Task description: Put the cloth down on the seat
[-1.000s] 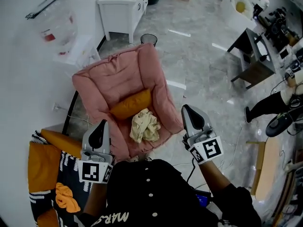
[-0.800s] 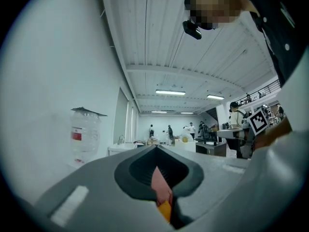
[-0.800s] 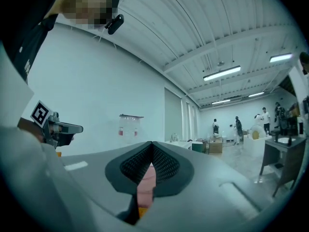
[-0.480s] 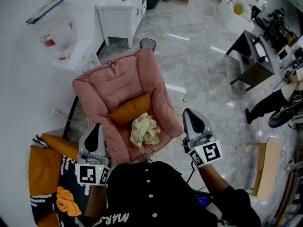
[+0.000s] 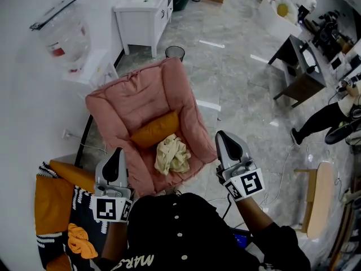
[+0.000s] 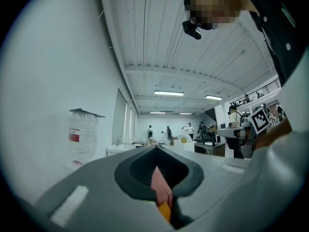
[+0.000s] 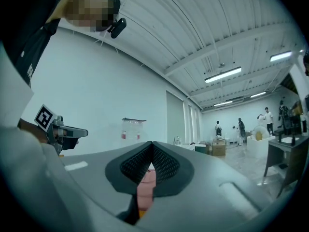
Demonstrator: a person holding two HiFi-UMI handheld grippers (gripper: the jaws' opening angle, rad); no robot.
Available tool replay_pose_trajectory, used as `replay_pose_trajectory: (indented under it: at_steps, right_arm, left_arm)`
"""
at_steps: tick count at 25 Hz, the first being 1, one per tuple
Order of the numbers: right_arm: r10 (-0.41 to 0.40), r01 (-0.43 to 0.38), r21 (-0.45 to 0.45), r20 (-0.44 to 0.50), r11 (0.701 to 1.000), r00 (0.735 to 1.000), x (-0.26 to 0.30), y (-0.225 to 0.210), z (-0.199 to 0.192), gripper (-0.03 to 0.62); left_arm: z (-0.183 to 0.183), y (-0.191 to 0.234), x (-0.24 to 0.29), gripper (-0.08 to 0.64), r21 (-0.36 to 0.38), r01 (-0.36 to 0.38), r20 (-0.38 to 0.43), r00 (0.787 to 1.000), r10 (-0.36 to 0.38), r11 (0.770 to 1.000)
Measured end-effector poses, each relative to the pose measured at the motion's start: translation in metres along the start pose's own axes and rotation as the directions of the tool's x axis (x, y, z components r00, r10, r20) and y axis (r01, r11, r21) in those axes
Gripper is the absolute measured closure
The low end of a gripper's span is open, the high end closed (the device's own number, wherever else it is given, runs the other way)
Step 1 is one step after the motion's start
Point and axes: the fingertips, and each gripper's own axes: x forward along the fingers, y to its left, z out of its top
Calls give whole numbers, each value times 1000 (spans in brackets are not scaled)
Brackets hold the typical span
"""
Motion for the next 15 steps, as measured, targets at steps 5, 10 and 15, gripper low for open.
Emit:
replay_pose_trajectory:
  at_steps: [5,10,15]
  right_arm:
    - [12,-12,-9,5,1000,1000,-1,5,2,566]
    - [9,-9,-2,12,1000,1000,1,8,4,566]
    - [11,-11,-4,20,1000,1000,1,10,7,566]
  left_arm:
    - [2,-4,-3,559,17,7,1,1000,-7,1000]
    - [2,-3,-5,559,21,6,-1,1000,-6,1000]
    - [3,-5,-6,559,22,12,-2,1000,-12,1000]
